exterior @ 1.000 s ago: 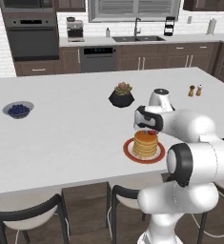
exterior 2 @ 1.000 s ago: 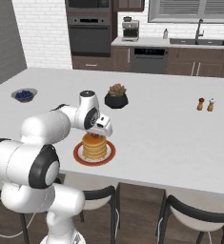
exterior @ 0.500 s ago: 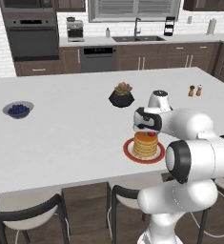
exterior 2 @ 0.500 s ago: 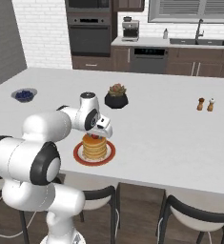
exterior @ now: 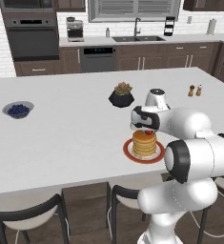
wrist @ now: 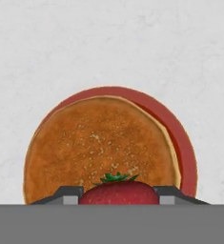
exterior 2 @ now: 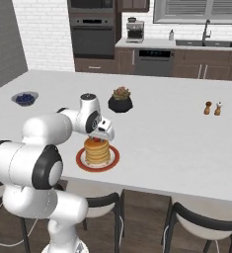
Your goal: Take the strawberry from the fridge and place it on top of the pancake, located on the dining counter.
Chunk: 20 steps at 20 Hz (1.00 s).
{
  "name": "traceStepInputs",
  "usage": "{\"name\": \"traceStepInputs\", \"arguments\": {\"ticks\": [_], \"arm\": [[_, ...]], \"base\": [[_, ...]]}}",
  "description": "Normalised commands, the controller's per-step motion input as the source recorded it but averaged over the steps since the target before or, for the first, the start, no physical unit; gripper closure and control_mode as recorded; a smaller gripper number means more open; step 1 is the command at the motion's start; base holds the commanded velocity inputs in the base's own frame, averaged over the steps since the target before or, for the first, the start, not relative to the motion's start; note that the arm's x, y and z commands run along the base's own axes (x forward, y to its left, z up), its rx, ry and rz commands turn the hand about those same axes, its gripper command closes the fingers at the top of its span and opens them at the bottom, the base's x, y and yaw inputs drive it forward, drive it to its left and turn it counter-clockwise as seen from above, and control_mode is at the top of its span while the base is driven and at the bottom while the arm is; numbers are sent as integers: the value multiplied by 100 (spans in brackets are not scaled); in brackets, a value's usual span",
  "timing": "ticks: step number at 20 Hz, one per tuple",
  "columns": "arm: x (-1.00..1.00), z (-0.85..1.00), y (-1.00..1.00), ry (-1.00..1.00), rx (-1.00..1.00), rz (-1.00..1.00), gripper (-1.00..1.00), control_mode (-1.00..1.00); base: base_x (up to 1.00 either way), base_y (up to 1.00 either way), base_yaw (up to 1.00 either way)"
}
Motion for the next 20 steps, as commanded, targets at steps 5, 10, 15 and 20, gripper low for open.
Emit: {"name": "traceStepInputs", "arguments": {"ticks": [5,10,15,20], "arm": [[2,0,4,0,0,0,100,-100],[0,0,0,0,0,0,100,-100],[0,-1,1,0,0,0,100,-100],[0,-12,0,0,0,0,100,-100]], "base": [[0,0,0],[0,0,0],[0,0,0],[0,0,0]]}}
